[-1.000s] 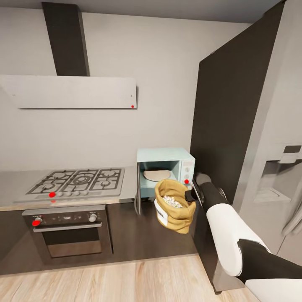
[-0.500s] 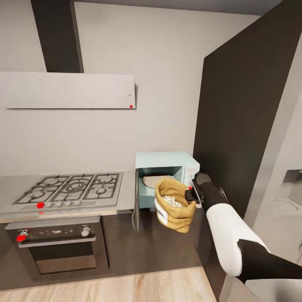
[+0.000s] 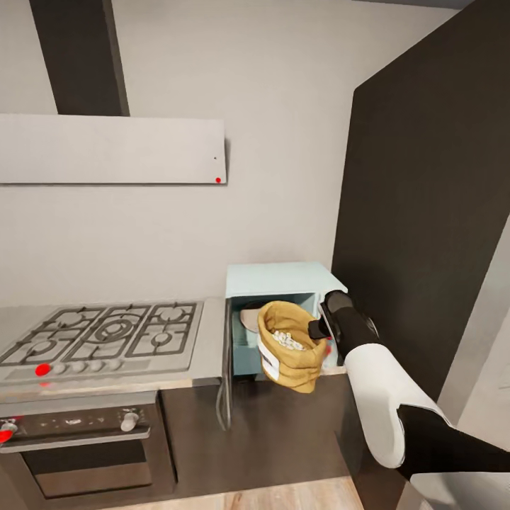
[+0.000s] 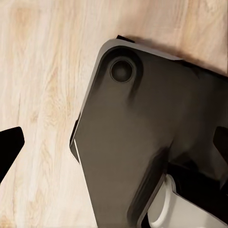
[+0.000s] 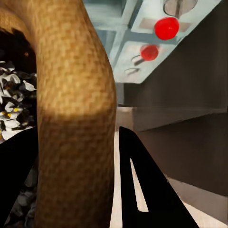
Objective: In the kitchen, take the popcorn bag from the countertop, put it into the microwave, and heat it until the popcorn is cooked so the cooked popcorn ends up inside the bag.
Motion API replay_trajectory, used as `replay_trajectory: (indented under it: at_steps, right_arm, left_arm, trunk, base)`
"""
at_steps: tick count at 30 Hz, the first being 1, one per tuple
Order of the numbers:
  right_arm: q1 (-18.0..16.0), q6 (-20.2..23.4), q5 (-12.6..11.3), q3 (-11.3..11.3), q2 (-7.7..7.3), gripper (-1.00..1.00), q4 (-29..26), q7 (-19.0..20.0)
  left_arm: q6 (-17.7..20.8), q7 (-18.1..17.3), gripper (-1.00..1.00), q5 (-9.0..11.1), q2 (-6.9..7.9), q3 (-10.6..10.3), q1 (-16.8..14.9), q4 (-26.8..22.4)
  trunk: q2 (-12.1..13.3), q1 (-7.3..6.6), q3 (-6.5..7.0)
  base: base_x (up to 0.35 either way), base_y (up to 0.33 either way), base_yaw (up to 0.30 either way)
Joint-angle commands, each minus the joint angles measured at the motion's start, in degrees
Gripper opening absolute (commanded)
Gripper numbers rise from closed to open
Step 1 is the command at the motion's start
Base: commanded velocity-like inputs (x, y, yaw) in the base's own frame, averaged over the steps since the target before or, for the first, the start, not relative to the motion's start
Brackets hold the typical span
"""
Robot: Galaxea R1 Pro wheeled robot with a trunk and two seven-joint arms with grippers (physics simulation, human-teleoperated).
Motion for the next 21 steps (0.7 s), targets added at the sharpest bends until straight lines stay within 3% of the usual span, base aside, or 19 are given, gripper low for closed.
replay_trajectory:
  at_steps: [1, 12, 19, 21]
  right_arm:
    - [0.0, 0.1, 0.6, -0.3, 0.08, -1.00, 0.0, 0.5]
    - [0.0, 0.1, 0.2, -0.6, 0.08, -1.00, 0.7, 0.5]
    - [0.0, 0.1, 0.2, -0.7, 0.00, -1.00, 0.9, 0.6]
    - [0.1, 0.1, 0.4, -0.8, 0.01, -1.00, 3.7, 0.4]
  left_arm:
    - [-0.2, 0.1, 1.00, 0.6, -0.01, -0.1, 0.0, 0.0]
    - [-0.2, 0.1, 1.00, 0.6, 0.05, 0.0, 0.0, 0.0]
    - [-0.2, 0.0, 1.00, 0.6, 0.07, 0.0, 0.0, 0.0]
    - [-0.2, -0.2, 1.00, 0.7, 0.19, 0.1, -0.1, -0.2]
  trunk:
    - [0.0, 0.05, -0.02]
    - [0.0, 0.05, -0.02]
    - [0.0, 0.05, -0.02]
    - [0.0, 0.06, -0.04]
  base:
    - [0.322, 0.000, 0.000]
    - [0.314, 0.000, 0.000]
    - [0.035, 0.000, 0.000]
    - [0.000, 0.000, 0.000]
